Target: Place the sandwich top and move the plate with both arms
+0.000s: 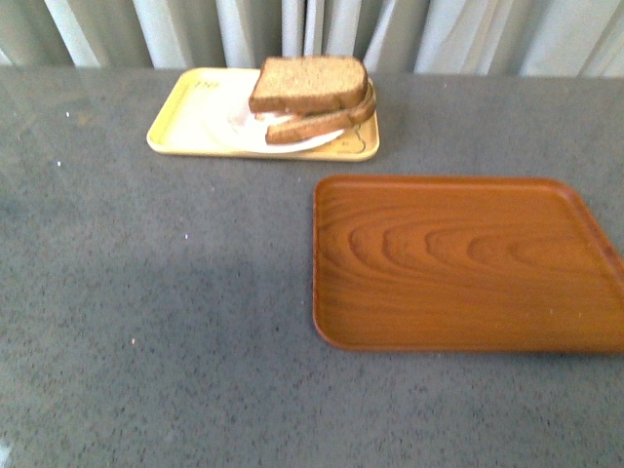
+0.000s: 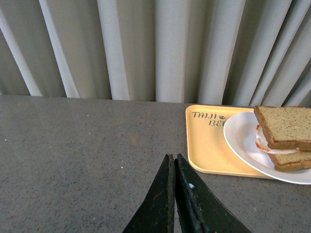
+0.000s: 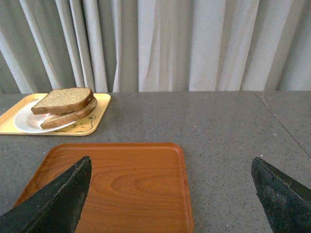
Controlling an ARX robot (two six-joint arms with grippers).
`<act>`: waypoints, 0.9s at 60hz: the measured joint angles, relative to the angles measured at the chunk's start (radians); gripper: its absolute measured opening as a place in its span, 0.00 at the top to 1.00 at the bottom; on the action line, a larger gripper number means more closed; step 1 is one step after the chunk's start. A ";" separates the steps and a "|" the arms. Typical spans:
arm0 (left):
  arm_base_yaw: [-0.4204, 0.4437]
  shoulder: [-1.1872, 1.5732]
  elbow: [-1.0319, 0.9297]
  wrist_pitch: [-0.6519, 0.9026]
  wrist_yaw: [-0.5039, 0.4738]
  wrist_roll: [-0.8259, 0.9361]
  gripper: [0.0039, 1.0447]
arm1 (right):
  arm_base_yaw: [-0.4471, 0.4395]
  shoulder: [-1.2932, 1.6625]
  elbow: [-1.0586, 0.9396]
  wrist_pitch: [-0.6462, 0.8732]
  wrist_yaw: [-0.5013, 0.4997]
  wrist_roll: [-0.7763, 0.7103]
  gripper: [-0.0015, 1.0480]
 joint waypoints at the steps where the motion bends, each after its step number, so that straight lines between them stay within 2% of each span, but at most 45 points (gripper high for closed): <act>1: 0.000 -0.017 -0.015 -0.002 0.000 0.000 0.99 | 0.000 0.000 0.000 0.000 0.000 0.000 0.09; 7: 0.000 -0.101 -0.079 -0.024 0.001 0.002 0.99 | 0.000 0.000 0.000 0.000 0.000 0.000 0.09; 11: 0.000 -0.216 -0.117 -0.122 0.000 0.002 0.99 | 0.000 0.000 0.000 0.000 0.000 0.000 0.09; 24: 0.000 -0.409 -0.209 -0.206 0.000 0.005 0.99 | 0.000 0.000 0.000 0.000 0.000 0.000 0.09; 54: 0.000 -0.806 -0.317 -0.494 0.000 0.005 0.99 | 0.000 0.000 0.000 0.000 0.000 0.000 0.09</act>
